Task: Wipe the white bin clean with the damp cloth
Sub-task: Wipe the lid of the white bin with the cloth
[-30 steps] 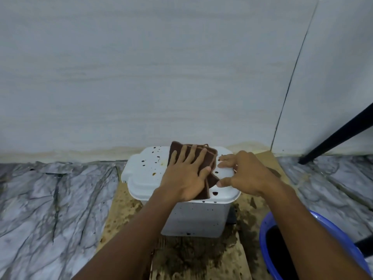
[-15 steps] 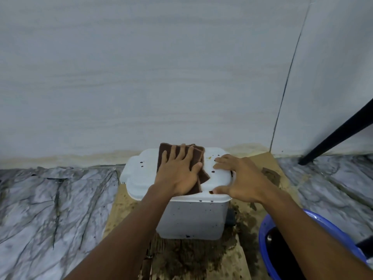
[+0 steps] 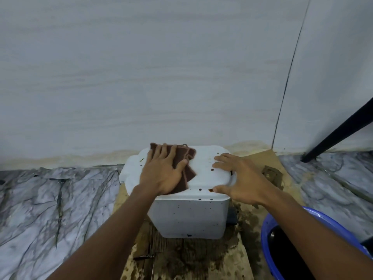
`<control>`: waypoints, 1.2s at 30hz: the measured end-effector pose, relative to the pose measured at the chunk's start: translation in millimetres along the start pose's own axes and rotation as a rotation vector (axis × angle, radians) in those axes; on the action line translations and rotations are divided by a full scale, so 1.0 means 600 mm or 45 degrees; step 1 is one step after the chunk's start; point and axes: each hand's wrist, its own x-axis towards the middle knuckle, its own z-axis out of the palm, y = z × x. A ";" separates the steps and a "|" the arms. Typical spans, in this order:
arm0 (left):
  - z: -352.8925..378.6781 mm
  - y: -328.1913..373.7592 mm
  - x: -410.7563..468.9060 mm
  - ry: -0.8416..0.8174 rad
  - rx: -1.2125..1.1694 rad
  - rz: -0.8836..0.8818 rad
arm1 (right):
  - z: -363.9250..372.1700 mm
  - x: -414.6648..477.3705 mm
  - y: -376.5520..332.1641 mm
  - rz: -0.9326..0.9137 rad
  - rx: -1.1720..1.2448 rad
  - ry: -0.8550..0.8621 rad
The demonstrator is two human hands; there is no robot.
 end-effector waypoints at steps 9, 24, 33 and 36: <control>0.018 0.055 -0.058 -0.018 0.022 0.259 | -0.010 0.005 -0.007 0.004 -0.009 -0.088; 0.012 0.072 -0.010 -0.089 0.021 0.173 | -0.012 0.010 -0.012 0.050 0.003 -0.077; -0.004 -0.085 -0.044 -0.001 -0.052 0.008 | -0.003 0.008 -0.017 -0.017 -0.098 -0.045; -0.001 -0.052 0.001 0.017 -0.006 -0.063 | 0.000 0.007 -0.013 0.007 -0.092 -0.016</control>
